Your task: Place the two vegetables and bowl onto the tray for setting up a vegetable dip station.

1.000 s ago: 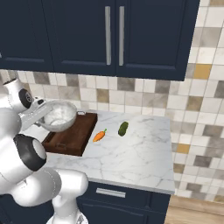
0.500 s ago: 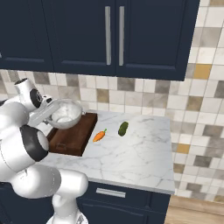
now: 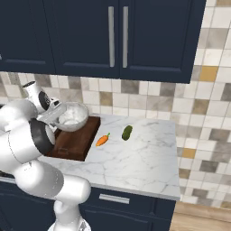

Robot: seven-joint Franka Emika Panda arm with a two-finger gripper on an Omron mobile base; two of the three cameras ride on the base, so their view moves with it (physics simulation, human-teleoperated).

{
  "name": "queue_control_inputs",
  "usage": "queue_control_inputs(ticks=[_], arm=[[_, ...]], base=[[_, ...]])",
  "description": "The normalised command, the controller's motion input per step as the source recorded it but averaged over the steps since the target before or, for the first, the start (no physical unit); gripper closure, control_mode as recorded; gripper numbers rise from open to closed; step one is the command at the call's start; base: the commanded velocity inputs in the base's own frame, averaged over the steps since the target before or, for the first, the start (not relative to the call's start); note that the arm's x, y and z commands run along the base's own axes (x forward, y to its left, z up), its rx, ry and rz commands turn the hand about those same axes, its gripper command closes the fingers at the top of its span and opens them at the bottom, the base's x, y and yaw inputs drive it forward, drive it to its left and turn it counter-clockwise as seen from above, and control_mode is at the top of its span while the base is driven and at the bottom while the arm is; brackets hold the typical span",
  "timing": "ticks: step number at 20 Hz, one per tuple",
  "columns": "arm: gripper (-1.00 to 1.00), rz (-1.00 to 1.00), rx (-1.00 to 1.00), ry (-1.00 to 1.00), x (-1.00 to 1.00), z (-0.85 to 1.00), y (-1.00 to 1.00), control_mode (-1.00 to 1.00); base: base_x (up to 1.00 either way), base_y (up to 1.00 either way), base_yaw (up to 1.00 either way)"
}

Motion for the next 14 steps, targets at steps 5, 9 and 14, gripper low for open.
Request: queue_control_inputs(ticks=[5,9,14], arm=[[1.0,0.0,-0.02,0.0,0.3,-0.09,-0.04,-1.0],[1.0,0.0,-0.01,0.0,0.29,-0.08,0.0,-1.0],[1.0,0.0,-0.02,0.0,0.22,-0.1,-0.02,-1.0]], base=[[0.0,0.0,0.0],[0.0,0.0,0.0],[0.0,0.0,0.0]])
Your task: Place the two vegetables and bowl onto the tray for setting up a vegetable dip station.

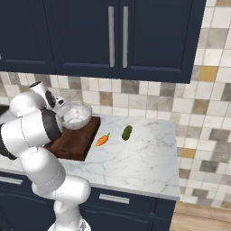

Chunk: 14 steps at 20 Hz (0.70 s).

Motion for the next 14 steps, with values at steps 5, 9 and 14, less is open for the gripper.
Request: queue_control_inputs(ticks=[5,9,14], arm=[[1.0,0.0,-0.02,0.0,0.12,-0.07,-0.01,-1.0],[1.0,0.0,-0.03,0.0,0.17,-0.05,-0.02,-1.0],[1.0,-0.01,-0.04,0.0,0.17,-0.06,-0.03,-1.0]], base=[[0.0,0.0,0.0],[0.0,0.0,0.0],[0.0,0.0,0.0]])
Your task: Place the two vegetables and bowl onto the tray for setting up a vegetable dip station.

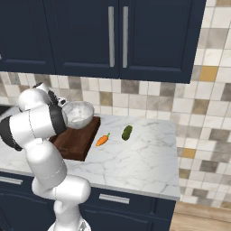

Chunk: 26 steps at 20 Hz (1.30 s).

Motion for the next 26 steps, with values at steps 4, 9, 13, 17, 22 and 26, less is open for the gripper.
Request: queue_control_inputs(ticks=[4,9,13,17,22,26], arm=[[1.0,-0.01,-0.03,0.0,0.16,-0.06,-0.01,-1.0],[1.0,0.0,-0.01,0.0,0.15,-0.06,0.0,-1.0],[1.0,0.0,0.0,0.0,0.16,-0.06,0.0,-1.0],[1.0,0.0,0.0,0.0,0.14,-0.09,0.0,-1.0],[1.0,0.0,0.0,0.0,0.08,-0.1,0.0,-1.0],[1.0,-0.01,0.0,0.01,0.0,-0.15,0.0,-1.0]], base=[[0.0,0.0,0.0],[0.0,0.0,0.0],[0.0,0.0,0.0],[0.0,0.0,0.0],[0.0,0.0,0.0],[0.0,0.0,0.0]])
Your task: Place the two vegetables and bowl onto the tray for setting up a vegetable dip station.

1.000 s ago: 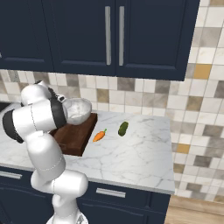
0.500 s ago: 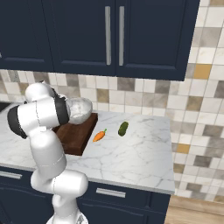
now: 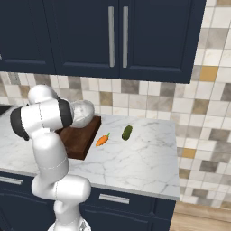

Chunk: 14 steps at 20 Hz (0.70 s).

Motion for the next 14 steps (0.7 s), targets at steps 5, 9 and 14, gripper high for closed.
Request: queue_control_inputs(ticks=[5,9,14], arm=[[-1.0,-0.01,0.0,0.01,0.0,-0.05,-0.01,-1.0],[-1.0,0.0,0.0,0.0,-0.08,0.05,0.0,-1.0],[-1.0,-0.01,0.0,-0.03,-0.18,0.17,0.0,-1.0]], base=[[0.0,0.0,0.0],[0.0,0.0,0.0],[0.0,0.0,0.0]])
